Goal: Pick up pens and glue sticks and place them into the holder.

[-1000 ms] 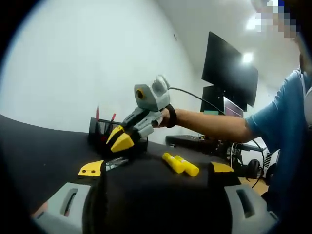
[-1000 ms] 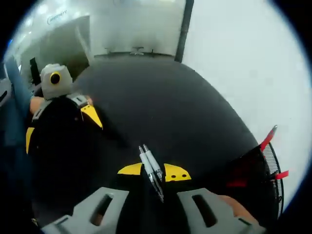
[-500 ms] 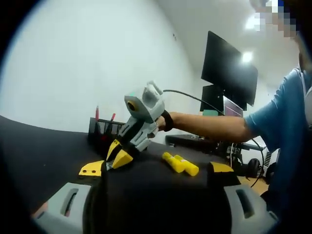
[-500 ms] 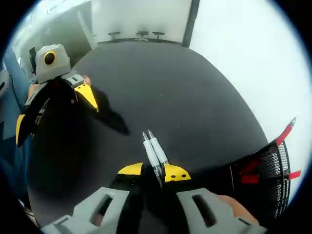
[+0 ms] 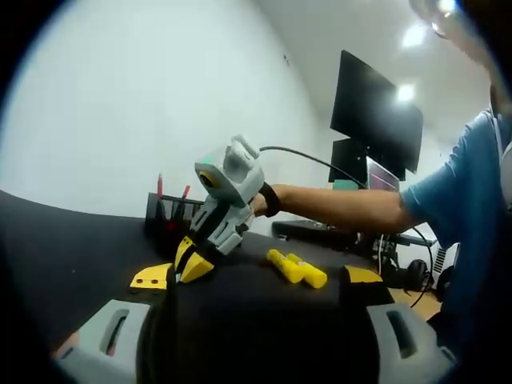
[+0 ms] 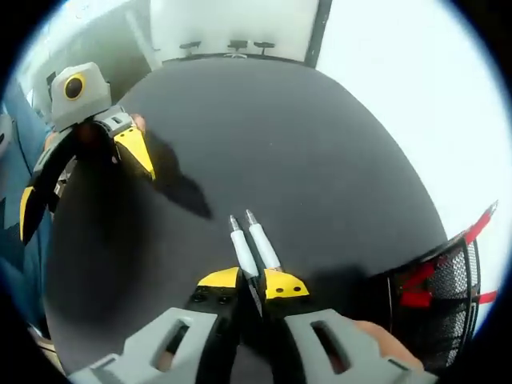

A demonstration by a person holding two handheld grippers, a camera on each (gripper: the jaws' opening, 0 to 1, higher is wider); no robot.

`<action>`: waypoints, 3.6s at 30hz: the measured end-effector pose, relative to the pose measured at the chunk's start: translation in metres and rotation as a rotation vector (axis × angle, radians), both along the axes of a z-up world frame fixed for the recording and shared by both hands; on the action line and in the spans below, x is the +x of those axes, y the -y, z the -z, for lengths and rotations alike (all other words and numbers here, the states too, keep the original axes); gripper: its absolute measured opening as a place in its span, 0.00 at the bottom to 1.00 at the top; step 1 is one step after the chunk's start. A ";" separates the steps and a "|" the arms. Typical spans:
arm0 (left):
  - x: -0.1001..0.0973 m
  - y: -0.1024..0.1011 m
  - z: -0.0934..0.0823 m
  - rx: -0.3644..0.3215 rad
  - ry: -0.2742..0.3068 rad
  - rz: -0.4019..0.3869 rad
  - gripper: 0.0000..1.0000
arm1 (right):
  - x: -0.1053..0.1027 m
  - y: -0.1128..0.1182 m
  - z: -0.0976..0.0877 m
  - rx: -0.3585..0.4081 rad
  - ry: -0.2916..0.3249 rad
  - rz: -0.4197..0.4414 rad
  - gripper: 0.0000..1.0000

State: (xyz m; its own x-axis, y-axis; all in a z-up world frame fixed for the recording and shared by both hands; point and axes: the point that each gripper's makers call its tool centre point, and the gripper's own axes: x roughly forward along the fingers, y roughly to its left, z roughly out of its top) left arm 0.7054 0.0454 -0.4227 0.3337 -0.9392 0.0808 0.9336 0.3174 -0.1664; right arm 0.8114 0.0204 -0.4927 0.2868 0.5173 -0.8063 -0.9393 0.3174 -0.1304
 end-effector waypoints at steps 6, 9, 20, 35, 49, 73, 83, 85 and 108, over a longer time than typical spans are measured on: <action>0.000 0.000 0.000 0.003 0.001 0.000 0.83 | -0.002 -0.008 0.003 -0.031 -0.001 -0.031 0.07; 0.001 -0.001 0.000 0.001 0.000 -0.002 0.83 | -0.003 -0.006 0.000 -0.036 -0.001 -0.027 0.05; 0.007 -0.006 -0.004 -0.031 -0.019 -0.032 0.80 | -0.017 -0.004 -0.042 0.184 -0.027 0.052 0.05; 0.016 -0.019 -0.016 -0.128 -0.080 -0.078 0.58 | -0.045 -0.041 -0.125 0.664 0.079 0.135 0.05; 0.012 -0.024 -0.019 -0.160 -0.153 -0.051 0.37 | -0.082 -0.062 -0.154 0.864 0.062 0.143 0.05; 0.003 -0.024 -0.016 -0.129 -0.124 -0.025 0.13 | -0.090 -0.076 -0.141 0.902 0.038 0.142 0.05; 0.005 -0.026 -0.014 -0.122 -0.131 -0.035 0.09 | -0.091 -0.074 -0.141 0.916 0.043 0.140 0.05; 0.005 -0.026 -0.013 -0.110 -0.122 -0.037 0.08 | -0.093 -0.074 -0.141 0.913 0.043 0.129 0.05; 0.000 -0.018 -0.001 -0.003 -0.064 -0.036 0.04 | -0.091 -0.068 -0.164 0.838 0.102 0.055 0.06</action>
State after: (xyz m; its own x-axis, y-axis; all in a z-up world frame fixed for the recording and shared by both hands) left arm 0.7053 0.0637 -0.4219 0.3722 -0.9261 0.0609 0.9089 0.3505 -0.2260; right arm 0.7203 0.0888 -0.3286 0.3792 0.9160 -0.1311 -0.9162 0.3915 0.0851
